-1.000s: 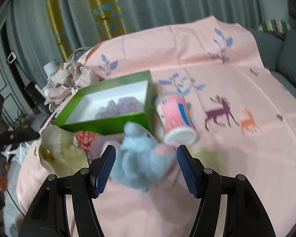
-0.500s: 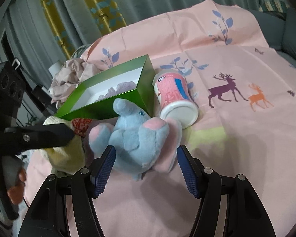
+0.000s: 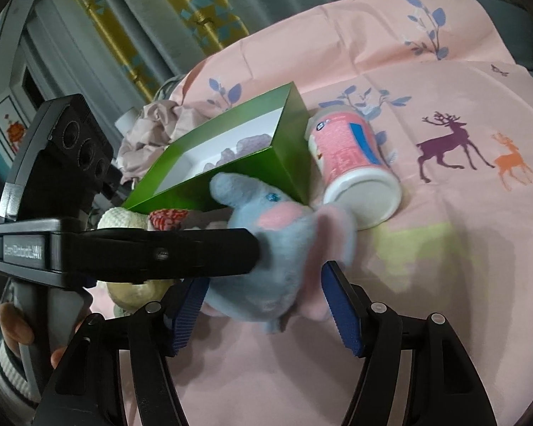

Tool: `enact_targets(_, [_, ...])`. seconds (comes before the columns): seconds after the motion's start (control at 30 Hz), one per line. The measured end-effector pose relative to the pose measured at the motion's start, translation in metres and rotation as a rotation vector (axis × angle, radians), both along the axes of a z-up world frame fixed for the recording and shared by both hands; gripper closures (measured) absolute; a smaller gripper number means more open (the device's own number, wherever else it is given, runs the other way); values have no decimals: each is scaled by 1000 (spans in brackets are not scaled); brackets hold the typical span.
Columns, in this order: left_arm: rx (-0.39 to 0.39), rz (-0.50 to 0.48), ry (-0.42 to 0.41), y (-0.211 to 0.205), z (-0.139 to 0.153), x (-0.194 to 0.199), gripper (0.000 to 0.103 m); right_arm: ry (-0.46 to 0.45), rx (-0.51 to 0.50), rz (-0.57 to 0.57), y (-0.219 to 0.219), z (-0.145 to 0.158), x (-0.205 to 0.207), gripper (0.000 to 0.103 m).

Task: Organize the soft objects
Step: 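Lower the right gripper onto the blue plush elephant and grasp it, then lift the plush elephant into the green box and open the right gripper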

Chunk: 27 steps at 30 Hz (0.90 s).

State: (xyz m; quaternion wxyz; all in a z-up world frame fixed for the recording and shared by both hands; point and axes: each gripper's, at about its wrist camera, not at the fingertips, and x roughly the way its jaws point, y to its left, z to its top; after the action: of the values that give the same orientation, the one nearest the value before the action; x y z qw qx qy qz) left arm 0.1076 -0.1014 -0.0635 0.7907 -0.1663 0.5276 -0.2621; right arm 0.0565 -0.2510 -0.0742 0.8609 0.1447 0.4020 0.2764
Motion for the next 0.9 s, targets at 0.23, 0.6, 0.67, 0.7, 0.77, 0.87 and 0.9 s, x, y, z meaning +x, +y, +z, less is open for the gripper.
enact_targets(0.23, [2,-5,-37,4,10,-11,32,-47,-51,23,15,10,-7,59])
enact_targets(0.6, [-14,-2,-224,22,72,-41,32,-214,-64,18,26,70,-28,60])
enact_targets(0.67, [-15,6,-246,27,80,-40,32,-236,-66,25,31,79,-27,60])
enact_targets(0.7, [-14,12,-255,31,84,-39,32,-248,-67,30,34,83,-24,60])
enact_targets(0.77, [-18,25,-266,39,91,-35,32,-267,-75,46,43,91,-17,60])
enact_targets(0.87, [-31,54,-287,51,104,-25,32,-302,-87,69,55,104,-8,60])
enact_targets(0.9, [-33,61,-294,55,108,-22,32,-312,-88,75,59,108,-5,60])
